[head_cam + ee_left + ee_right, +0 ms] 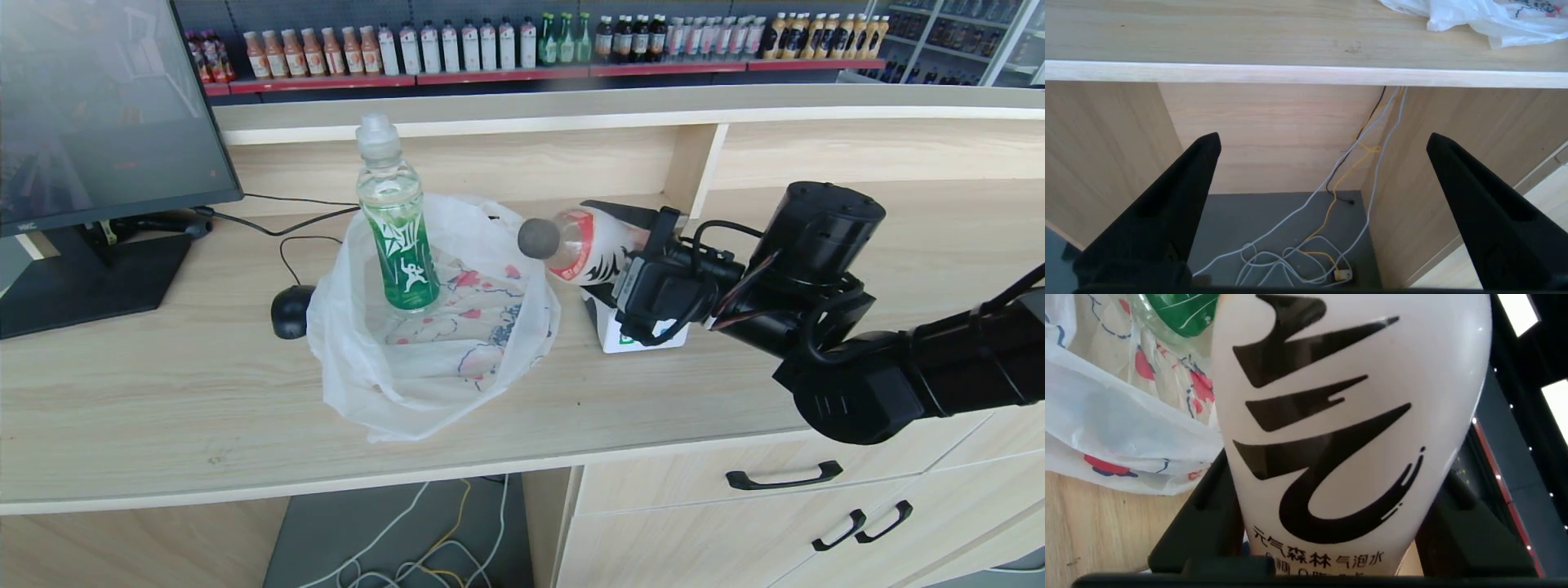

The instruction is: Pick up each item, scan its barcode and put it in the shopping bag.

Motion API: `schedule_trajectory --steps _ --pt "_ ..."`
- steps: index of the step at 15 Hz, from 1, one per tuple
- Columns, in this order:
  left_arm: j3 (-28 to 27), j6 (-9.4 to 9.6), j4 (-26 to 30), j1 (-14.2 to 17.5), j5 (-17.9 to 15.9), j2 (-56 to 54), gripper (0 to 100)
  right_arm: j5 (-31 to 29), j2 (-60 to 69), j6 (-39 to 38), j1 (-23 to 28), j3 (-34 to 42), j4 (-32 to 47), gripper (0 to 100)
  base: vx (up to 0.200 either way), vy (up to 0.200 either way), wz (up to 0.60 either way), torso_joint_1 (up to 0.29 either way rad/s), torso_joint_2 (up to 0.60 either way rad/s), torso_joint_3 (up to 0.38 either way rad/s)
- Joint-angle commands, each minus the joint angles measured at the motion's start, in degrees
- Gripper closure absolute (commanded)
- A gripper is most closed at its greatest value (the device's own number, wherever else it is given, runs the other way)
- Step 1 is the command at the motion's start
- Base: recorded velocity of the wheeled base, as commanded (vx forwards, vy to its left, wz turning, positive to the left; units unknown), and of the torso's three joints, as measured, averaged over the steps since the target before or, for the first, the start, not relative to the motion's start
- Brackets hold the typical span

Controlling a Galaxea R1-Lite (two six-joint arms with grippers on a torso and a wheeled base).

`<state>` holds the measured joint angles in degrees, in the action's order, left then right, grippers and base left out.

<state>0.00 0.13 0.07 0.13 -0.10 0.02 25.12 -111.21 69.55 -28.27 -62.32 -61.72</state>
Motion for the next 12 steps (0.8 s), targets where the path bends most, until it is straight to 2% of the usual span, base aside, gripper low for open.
schedule_trajectory --steps 1,8,12 --pt "0.00 -0.05 0.01 0.04 0.01 -0.02 0 0.01 1.26 -1.26 -0.03 -1.23 -0.07 100 0.000 0.000 0.00 0.000 0.00 0.000" --pt "0.00 -0.05 0.01 0.04 0.01 -0.02 0 -3.59 6.54 -15.06 0.06 -1.23 -2.70 100 0.000 0.000 0.00 0.000 0.00 0.000" --pt "0.00 -0.05 0.01 0.04 0.01 -0.02 0 -6.40 6.54 -25.07 0.23 1.94 -11.84 100 0.000 0.000 0.00 0.000 0.00 0.000"
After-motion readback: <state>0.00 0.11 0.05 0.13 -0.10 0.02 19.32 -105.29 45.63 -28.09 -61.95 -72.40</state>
